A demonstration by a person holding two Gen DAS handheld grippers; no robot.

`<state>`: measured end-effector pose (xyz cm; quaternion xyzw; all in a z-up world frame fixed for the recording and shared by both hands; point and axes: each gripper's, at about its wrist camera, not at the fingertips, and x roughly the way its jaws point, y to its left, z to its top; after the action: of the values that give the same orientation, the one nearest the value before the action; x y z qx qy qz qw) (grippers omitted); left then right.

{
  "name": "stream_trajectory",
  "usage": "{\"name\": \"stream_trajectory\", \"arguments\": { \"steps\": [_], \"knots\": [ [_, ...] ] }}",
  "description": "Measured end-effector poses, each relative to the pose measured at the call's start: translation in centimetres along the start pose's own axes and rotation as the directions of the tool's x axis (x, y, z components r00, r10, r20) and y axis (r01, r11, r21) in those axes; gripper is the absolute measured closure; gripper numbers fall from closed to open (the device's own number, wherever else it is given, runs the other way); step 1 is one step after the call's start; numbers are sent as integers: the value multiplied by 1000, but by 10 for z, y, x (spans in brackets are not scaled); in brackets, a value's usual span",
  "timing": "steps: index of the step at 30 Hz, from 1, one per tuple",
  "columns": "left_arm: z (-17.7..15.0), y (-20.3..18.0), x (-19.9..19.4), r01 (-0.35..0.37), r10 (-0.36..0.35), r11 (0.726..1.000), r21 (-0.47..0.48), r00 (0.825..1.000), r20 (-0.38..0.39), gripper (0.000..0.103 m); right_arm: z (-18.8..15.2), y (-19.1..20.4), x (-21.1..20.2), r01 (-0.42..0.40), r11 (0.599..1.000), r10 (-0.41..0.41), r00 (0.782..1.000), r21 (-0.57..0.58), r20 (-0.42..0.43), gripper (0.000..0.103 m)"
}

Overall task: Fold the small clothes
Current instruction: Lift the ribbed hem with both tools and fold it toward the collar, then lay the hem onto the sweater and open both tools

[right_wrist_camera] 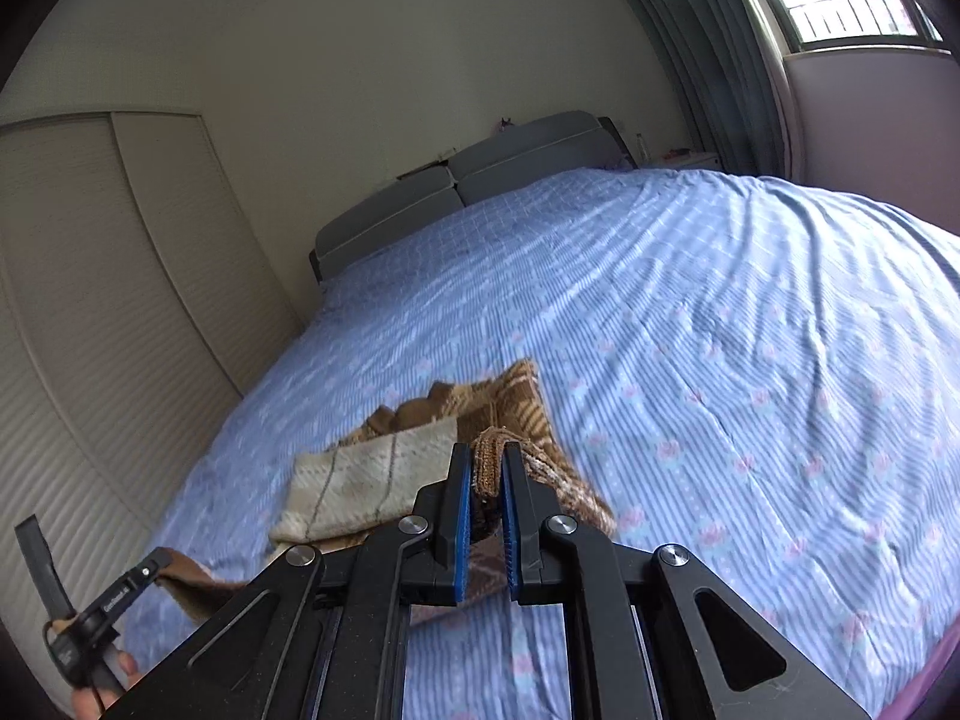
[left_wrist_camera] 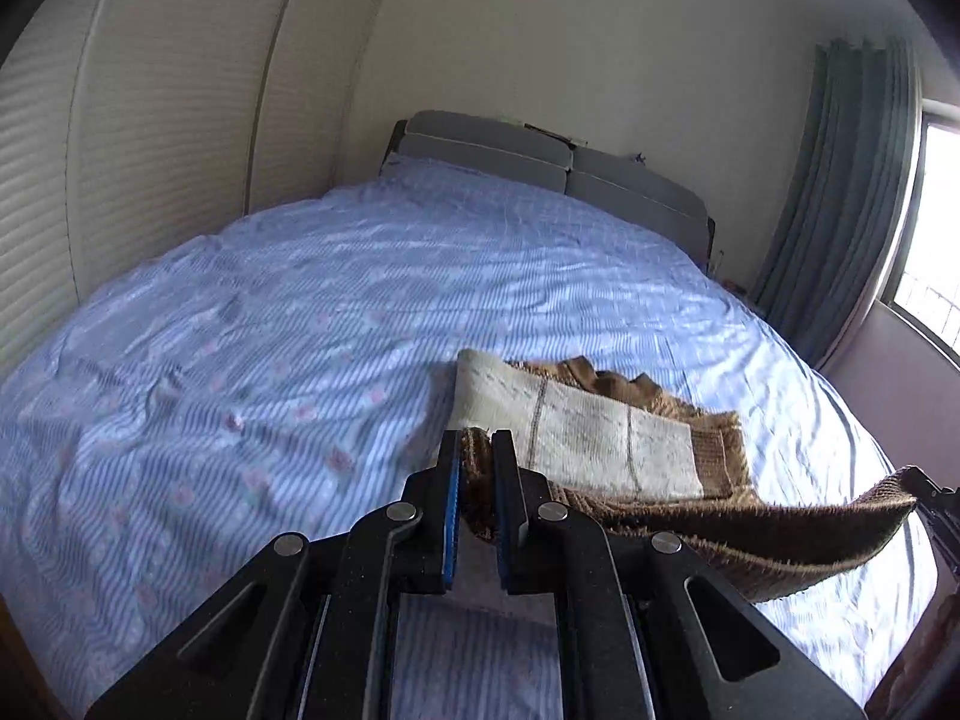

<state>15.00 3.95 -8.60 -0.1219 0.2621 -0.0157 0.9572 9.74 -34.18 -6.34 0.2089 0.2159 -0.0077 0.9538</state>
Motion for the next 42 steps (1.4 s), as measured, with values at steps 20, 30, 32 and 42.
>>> {"name": "stream_trajectory", "arguments": {
  "steps": [20, 30, 32, 42],
  "knots": [
    [78, -16, 219, -51, 51, 999, 8, 995, -91, 92, 49, -21, 231, 105, 994, -103, 991, 16, -91, 94],
    [76, -12, 273, -101, 108, 994, 50, 979, -172, 92, 41, -25, 280, 153, 988, -152, 977, -10, -147, 94],
    [74, -13, 279, -105, 116, 992, 67, 975, -190, 91, 38, -27, 285, 169, 986, -169, 972, -17, -163, 93],
    [76, -17, 250, -77, 106, 985, 153, 976, -191, 71, 47, -7, 245, 221, 966, -235, 967, -138, -95, 59]
  ]
}}
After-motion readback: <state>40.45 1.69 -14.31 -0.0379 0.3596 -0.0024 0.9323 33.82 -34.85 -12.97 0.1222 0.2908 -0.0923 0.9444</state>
